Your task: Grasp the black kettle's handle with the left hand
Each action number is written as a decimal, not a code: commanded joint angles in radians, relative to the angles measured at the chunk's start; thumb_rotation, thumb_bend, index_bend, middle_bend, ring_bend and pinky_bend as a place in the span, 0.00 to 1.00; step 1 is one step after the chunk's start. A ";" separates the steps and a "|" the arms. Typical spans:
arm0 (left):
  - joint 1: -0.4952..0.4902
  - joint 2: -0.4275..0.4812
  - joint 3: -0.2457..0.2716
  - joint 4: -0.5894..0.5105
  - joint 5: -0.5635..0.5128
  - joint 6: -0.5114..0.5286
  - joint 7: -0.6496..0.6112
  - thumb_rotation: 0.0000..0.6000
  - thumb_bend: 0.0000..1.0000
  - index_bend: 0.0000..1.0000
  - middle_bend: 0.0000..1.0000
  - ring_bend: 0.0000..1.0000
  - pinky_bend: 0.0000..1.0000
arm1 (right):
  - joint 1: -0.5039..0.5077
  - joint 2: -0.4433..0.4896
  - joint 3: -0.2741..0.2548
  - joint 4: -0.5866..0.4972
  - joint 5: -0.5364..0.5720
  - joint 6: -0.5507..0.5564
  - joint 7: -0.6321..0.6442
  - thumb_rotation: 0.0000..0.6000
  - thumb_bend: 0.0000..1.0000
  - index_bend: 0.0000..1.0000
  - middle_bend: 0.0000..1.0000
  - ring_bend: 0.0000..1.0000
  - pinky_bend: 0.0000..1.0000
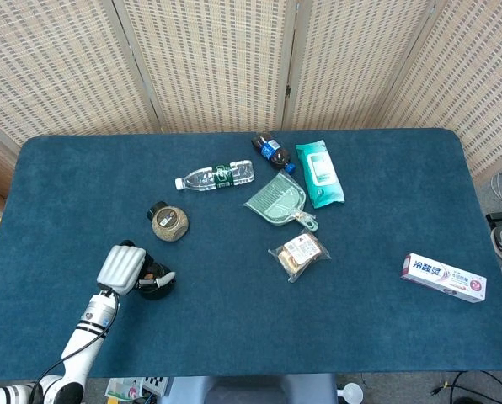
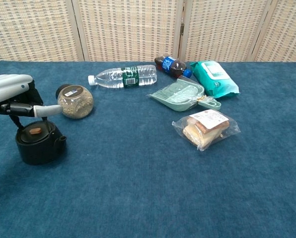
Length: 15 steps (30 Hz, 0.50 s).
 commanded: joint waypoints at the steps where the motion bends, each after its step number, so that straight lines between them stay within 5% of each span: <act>1: 0.000 0.006 -0.005 -0.006 0.009 0.008 -0.008 0.35 0.15 0.95 1.00 0.87 0.33 | -0.001 0.000 0.000 0.000 0.000 0.001 0.001 1.00 0.28 0.12 0.18 0.14 0.03; 15: -0.012 0.028 -0.031 -0.024 0.034 0.024 -0.031 0.56 0.22 0.95 1.00 0.87 0.36 | -0.005 0.000 0.001 0.000 -0.002 0.003 0.003 1.00 0.28 0.12 0.18 0.14 0.03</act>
